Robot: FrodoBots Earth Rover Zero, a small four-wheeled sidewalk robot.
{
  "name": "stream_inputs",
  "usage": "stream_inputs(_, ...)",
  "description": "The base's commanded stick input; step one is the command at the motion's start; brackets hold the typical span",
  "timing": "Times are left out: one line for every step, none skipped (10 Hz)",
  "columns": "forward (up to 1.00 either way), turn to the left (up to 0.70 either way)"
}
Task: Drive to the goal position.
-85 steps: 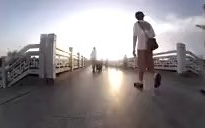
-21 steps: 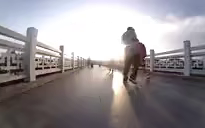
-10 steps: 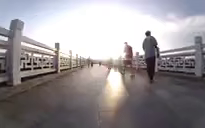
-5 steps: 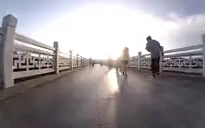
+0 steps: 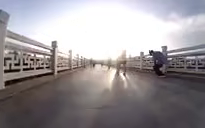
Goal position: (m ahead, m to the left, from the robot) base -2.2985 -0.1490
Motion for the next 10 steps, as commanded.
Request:
stream_inputs(0.45,0.0)
stream_inputs(0.45,0.0)
stream_inputs(0.45,0.0)
stream_inputs(0.45,0.0)
stream_inputs(0.45,0.0)
stream_inputs(0.45,0.0)
stream_inputs(0.45,0.0)
stream_inputs(0.45,0.0)
stream_inputs(0.45,0.0)
stream_inputs(0.45,0.0)
